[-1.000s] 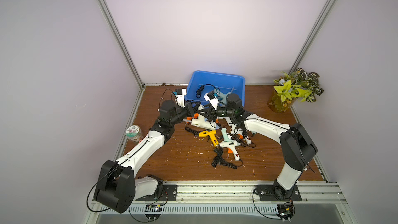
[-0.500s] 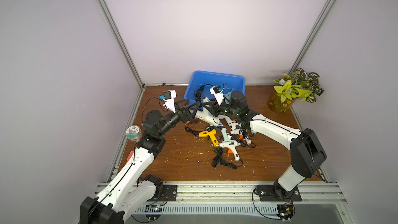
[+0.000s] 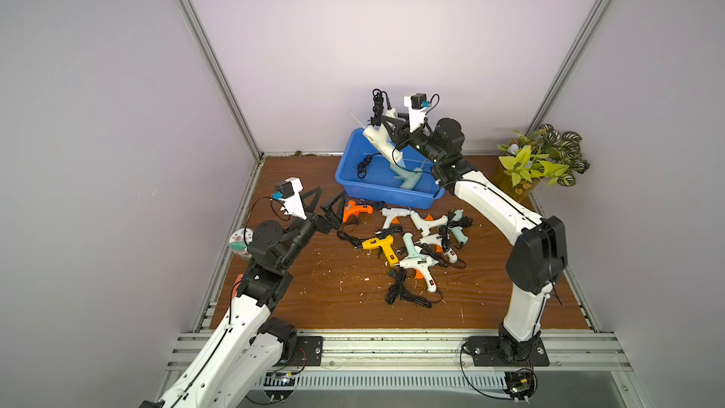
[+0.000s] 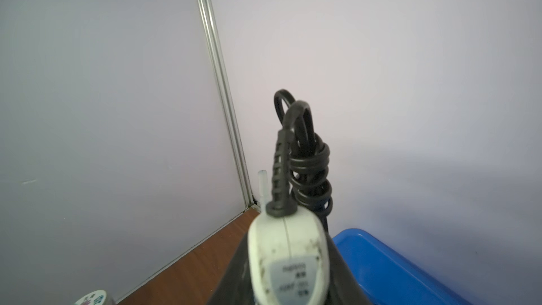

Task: Put the hot melt glue gun into the storage box
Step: Place the hot melt adhesive gun in the storage box.

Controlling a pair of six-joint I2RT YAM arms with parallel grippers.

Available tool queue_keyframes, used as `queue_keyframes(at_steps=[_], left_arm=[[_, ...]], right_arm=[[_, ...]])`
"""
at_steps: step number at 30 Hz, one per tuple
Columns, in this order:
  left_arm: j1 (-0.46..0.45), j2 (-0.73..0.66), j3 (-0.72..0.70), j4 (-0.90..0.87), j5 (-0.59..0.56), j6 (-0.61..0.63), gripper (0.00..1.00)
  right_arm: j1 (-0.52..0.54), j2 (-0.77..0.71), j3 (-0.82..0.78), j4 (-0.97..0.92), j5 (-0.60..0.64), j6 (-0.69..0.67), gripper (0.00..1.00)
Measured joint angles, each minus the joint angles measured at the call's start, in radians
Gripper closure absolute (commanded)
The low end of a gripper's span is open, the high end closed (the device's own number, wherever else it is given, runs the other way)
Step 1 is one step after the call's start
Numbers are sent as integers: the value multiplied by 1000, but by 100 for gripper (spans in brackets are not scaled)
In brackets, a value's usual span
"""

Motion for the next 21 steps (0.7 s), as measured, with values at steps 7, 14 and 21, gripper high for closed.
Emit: queue_keyframes(at_steps=[7, 14, 21], left_arm=[[0, 6, -5, -40, -39, 19, 0], [0, 16, -11, -48, -58, 27, 0], [0, 32, -17, -55, -68, 27, 1]], right_arm=[[-46, 321, 363, -193, 0, -43, 100], [-46, 549, 615, -412, -24, -67, 100], [-45, 559, 549, -458, -77, -21, 100]])
